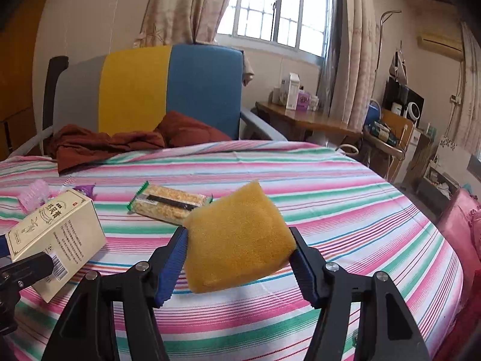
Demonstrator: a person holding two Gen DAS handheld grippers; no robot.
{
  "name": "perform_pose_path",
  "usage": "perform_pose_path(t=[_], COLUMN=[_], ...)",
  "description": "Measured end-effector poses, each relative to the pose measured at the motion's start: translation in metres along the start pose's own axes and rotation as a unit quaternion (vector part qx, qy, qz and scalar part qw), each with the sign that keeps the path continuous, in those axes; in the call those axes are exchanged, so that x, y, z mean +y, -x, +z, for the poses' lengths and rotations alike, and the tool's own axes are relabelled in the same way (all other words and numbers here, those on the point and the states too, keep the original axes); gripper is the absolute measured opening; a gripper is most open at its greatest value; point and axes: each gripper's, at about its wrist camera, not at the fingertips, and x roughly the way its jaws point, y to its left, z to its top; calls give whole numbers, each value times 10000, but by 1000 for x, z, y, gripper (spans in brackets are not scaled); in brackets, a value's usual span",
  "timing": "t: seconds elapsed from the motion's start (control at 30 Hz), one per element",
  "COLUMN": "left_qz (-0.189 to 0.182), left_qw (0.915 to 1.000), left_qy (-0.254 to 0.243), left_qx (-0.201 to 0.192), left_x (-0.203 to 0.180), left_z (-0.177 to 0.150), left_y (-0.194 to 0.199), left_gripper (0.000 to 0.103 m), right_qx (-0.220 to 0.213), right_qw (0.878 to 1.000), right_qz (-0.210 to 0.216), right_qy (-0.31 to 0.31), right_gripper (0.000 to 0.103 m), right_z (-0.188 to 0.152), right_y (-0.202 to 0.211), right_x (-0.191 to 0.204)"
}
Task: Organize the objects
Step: 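Carry box and sponge into the gold tray and open both grippers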
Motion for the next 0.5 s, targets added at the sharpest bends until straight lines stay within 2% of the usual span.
perform_pose_path(t=[0.3, 0.5], left_qz=[-263, -449], left_qw=[9982, 9956], left_qy=[537, 719], left_qx=[-73, -400], left_x=[33, 53], left_z=[-19, -31], left_y=[46, 97], left_gripper=[51, 51], right_qx=[184, 212], right_qw=[9991, 9942], right_qz=[380, 1047], right_qy=[-28, 75], right_gripper=[65, 65], right_z=[-4, -3], right_y=[32, 68], right_x=[21, 63])
